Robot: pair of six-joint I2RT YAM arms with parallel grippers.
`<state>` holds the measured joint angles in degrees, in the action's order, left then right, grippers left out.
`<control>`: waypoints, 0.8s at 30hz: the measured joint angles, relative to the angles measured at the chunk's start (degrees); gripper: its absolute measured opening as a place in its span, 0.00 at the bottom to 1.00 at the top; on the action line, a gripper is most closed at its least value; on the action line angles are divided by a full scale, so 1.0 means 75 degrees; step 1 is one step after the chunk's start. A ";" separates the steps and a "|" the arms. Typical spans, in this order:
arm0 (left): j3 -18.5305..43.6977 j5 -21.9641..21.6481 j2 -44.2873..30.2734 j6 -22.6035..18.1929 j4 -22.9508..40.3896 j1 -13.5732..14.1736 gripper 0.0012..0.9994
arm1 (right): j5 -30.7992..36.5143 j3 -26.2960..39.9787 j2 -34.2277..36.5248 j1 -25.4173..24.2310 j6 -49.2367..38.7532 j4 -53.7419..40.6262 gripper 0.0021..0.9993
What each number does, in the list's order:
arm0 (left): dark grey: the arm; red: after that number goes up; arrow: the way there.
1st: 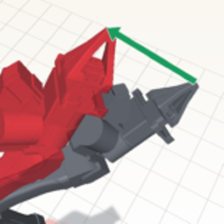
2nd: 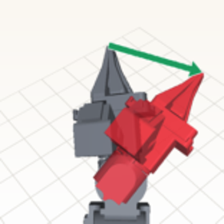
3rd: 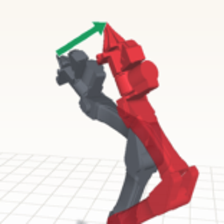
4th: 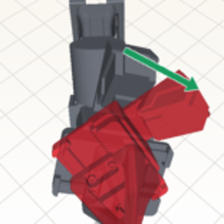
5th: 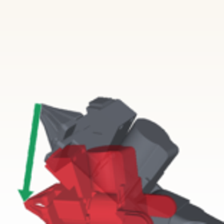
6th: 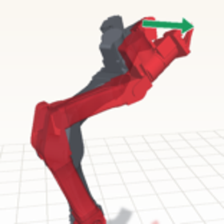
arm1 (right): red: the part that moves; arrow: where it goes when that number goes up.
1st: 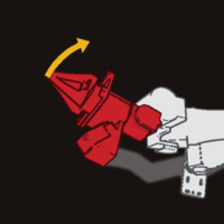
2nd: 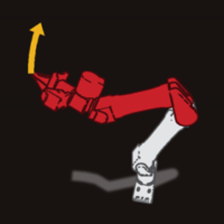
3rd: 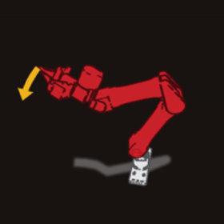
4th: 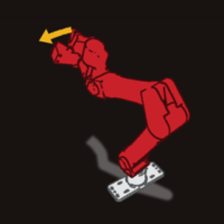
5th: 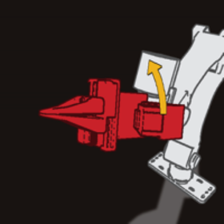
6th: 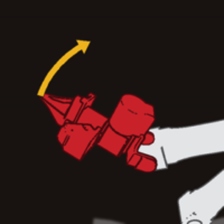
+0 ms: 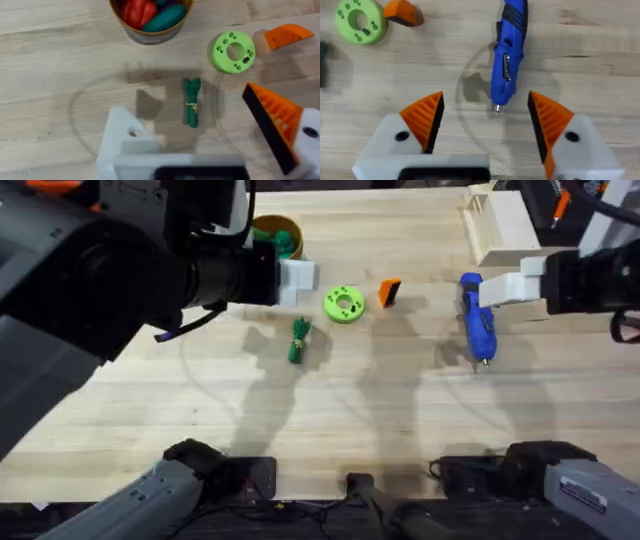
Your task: Pick up the gripper from the table and insert it into the empty holder that is missing its gripper. Then pick up a screw, insert it into the mounting hole, and use the screwdriver to tighten it. Finally, clean up the table by picking up the vegetable and placing it into the bucket.
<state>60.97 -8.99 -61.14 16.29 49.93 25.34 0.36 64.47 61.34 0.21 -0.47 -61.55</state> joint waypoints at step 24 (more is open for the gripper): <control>0.0000 -0.1007 0.0000 -0.1142 -0.1438 0.0000 0.99 | -0.0003 0.0003 0.0000 0.0000 0.0000 -0.0025 0.95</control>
<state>60.97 -16.54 -61.14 7.73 39.15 25.34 0.34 64.49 61.34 0.21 -0.47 -61.73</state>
